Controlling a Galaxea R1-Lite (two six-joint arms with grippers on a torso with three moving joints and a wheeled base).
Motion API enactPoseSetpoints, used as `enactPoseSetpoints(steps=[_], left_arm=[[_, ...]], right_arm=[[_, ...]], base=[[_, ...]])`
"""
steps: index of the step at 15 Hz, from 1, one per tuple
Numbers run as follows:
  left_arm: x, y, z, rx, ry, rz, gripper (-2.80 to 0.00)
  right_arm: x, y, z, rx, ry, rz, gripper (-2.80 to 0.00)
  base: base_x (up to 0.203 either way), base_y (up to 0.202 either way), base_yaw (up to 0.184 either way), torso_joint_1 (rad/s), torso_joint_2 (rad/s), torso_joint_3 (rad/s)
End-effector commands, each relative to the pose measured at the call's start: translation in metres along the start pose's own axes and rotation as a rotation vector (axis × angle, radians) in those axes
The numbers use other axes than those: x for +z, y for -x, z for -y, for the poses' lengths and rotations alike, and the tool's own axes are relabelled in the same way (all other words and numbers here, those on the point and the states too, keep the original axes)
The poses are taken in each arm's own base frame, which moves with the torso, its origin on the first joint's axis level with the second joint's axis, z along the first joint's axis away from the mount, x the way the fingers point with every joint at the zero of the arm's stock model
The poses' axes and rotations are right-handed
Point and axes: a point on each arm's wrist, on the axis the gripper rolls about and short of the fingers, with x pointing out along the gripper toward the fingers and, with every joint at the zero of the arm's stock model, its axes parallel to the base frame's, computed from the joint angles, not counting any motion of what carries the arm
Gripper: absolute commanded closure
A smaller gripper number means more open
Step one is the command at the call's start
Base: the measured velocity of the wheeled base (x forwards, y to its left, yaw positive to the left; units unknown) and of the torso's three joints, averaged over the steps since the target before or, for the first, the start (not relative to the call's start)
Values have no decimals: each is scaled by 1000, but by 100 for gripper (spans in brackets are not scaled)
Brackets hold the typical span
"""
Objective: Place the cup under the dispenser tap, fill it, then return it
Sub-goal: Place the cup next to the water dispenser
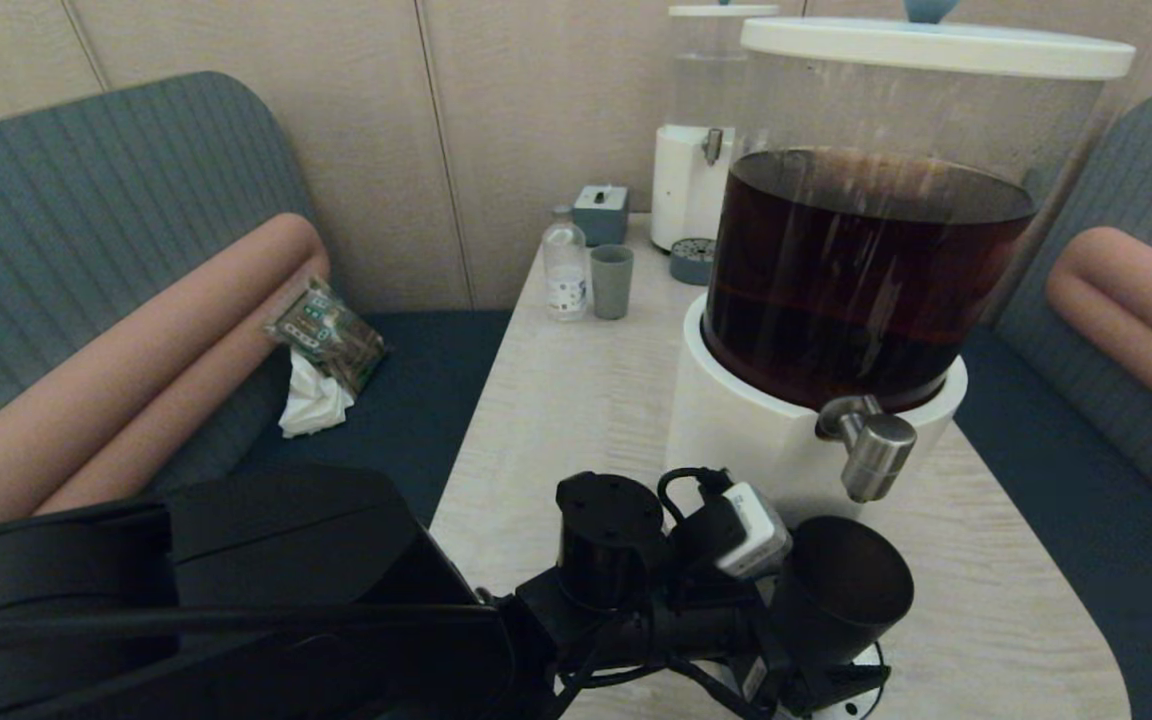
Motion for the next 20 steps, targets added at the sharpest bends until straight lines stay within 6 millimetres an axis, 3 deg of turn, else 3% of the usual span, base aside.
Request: enactPoseSetpoints(steps=[1, 10, 11, 20], left_arm=[[-6, -3, 1, -6, 3, -6, -280], [-4, -10, 1, -14, -6, 0, -280], [-4, -10, 1, -13, -11, 1, 0], [4, -6, 10, -26, -5, -2, 0]], right_arm=[[-2, 0, 0, 1, 0, 1, 0], [-2, 0, 0, 0, 0, 1, 0], [-2, 0, 0, 1, 0, 1, 0], [-2, 0, 0, 0, 0, 1, 0]], base=[[0, 0, 0, 0, 0, 0], [0, 0, 0, 0, 0, 0], [0, 0, 0, 0, 0, 0], [0, 0, 0, 0, 0, 0]])
